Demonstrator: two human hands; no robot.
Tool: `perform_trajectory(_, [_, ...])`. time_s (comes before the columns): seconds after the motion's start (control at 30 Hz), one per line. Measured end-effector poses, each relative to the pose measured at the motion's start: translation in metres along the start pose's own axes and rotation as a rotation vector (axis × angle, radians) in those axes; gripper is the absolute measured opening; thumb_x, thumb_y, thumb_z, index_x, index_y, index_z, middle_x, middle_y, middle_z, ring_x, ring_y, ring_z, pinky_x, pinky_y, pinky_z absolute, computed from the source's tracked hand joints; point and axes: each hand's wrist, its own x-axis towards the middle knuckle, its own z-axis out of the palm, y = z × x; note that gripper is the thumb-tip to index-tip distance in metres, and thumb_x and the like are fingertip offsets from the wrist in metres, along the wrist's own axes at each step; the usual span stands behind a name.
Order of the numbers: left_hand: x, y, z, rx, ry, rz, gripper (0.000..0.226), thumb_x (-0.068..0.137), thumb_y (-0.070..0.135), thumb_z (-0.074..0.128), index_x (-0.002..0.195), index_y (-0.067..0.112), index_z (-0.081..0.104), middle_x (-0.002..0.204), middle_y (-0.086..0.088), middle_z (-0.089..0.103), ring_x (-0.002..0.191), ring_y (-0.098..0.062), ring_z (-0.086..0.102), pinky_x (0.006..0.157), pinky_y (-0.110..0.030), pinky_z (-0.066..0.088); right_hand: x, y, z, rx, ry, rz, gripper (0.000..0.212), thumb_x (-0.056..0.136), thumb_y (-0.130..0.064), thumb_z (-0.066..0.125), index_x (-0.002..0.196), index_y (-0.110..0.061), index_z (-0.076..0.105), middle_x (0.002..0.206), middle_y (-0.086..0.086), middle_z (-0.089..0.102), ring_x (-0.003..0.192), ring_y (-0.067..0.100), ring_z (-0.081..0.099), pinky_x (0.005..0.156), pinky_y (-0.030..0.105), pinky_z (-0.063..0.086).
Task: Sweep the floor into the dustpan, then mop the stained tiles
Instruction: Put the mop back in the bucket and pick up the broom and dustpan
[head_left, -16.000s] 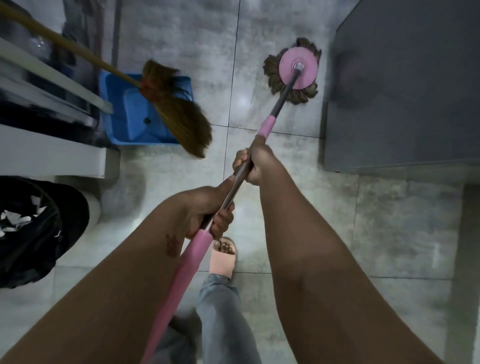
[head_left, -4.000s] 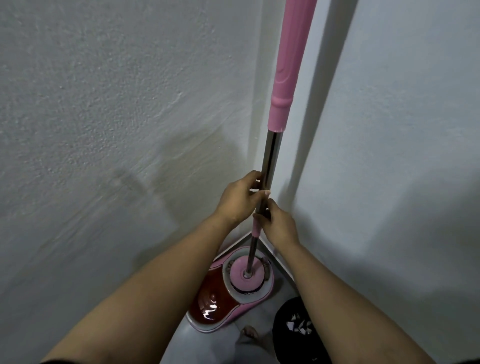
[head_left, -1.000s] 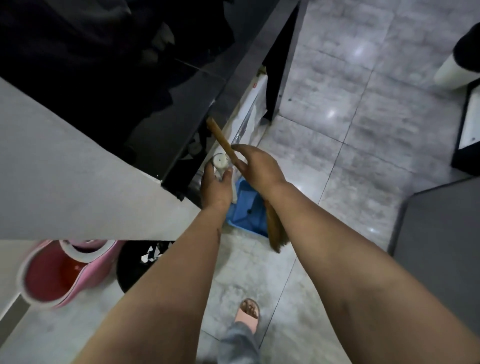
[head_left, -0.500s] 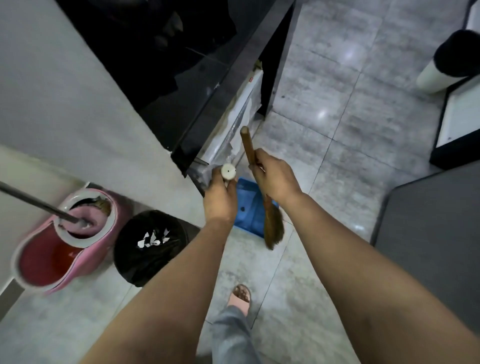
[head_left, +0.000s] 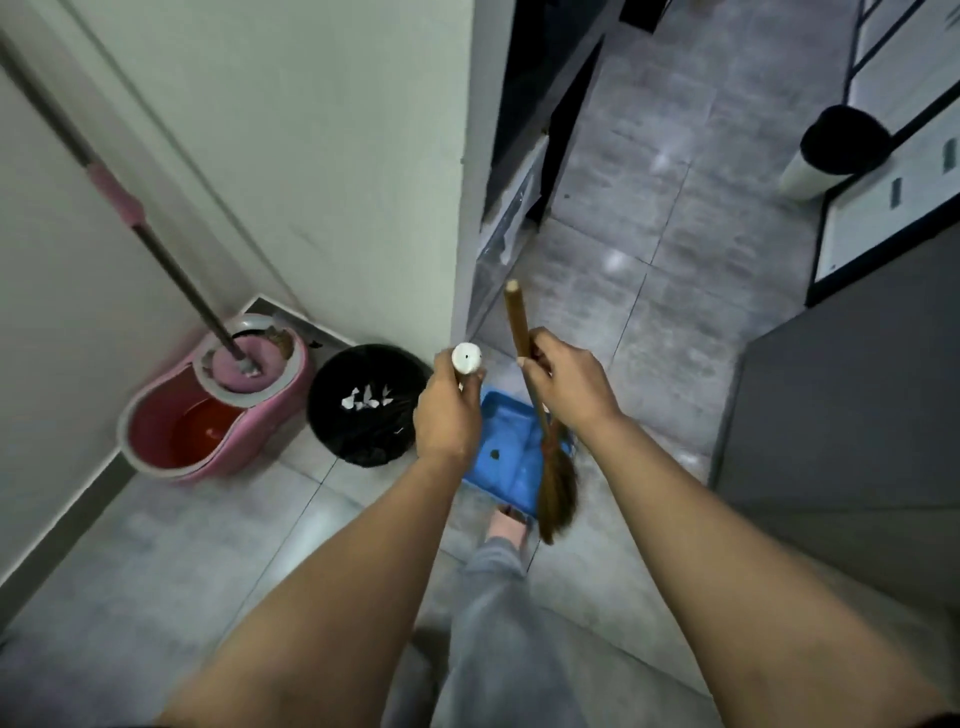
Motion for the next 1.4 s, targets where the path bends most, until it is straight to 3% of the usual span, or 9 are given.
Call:
perform_trajectory(0.27, [-0.097, -0.081, -0.125, 0.039, 0.074, -0.037, 0.025, 0.098, 0.029, 0.052, 0.121, 0.02, 0.051, 0.107, -0.004, 0.068, 0.095, -0.027, 0.063, 0.069, -0.03, 0.038, -0.105, -0.118, 0.074, 0.015, -0.113, -0.131, 0.017, 0.096, -0.035, 0.053, 0.11, -0.026, 0.055, 0.085, 0.003, 0.068, 0.078, 0.024, 0.064, 0.066, 0.035, 0.053])
perform_trajectory(0.47, [-0.128, -0.137, -0.214, 0.07, 0.157, -0.07, 0.031, 0.097, 0.026, 0.055, 0.127, 0.02, 0.052, 0.11, -0.005, 0.068, 0.101, -0.025, 0.062, 0.082, -0.04, 0.05, -0.126, -0.197, 0.131, 0.109, -0.245, -0.203, 0.025, 0.094, -0.038, 0.057, 0.116, -0.028, 0.056, 0.095, 0.003, 0.071, 0.09, 0.026, 0.067, 0.075, 0.04, 0.055])
perform_trajectory(0.63, [-0.137, -0.195, -0.292, 0.151, 0.223, -0.149, 0.035, 0.097, 0.027, 0.054, 0.131, 0.024, 0.047, 0.114, -0.007, 0.068, 0.101, -0.028, 0.063, 0.08, -0.037, 0.05, -0.127, -0.275, 0.181, 0.104, -0.341, -0.269, 0.021, 0.094, -0.04, 0.055, 0.112, -0.031, 0.054, 0.098, 0.001, 0.072, 0.093, 0.026, 0.067, 0.081, 0.041, 0.055])
perform_trajectory(0.9, [-0.109, -0.29, -0.42, 0.216, 0.249, -0.183, 0.028, 0.097, 0.028, 0.054, 0.122, 0.017, 0.05, 0.106, -0.01, 0.068, 0.092, -0.031, 0.062, 0.068, -0.031, 0.037, -0.105, -0.4, 0.271, 0.129, -0.381, -0.293, 0.021, 0.093, -0.039, 0.057, 0.112, -0.032, 0.053, 0.101, 0.0, 0.072, 0.095, 0.024, 0.067, 0.083, 0.039, 0.055])
perform_trajectory(1.13, [-0.061, -0.351, -0.511, 0.276, 0.143, -0.117, 0.03, 0.097, 0.026, 0.056, 0.123, 0.011, 0.051, 0.109, -0.016, 0.068, 0.095, -0.04, 0.062, 0.075, -0.042, 0.049, -0.071, -0.492, 0.353, 0.124, -0.401, -0.252, 0.014, 0.092, -0.038, 0.058, 0.103, -0.034, 0.051, 0.091, -0.005, 0.07, 0.091, 0.021, 0.067, 0.077, 0.035, 0.054])
perform_trajectory(1.4, [-0.009, -0.431, -0.575, 0.178, 0.113, -0.238, 0.029, 0.097, 0.028, 0.054, 0.124, 0.02, 0.049, 0.106, -0.01, 0.067, 0.094, -0.034, 0.062, 0.07, -0.032, 0.041, -0.027, -0.561, 0.425, 0.151, -0.421, -0.218, 0.022, 0.093, -0.035, 0.06, 0.112, -0.025, 0.056, 0.097, 0.002, 0.073, 0.093, 0.023, 0.069, 0.081, 0.034, 0.055])
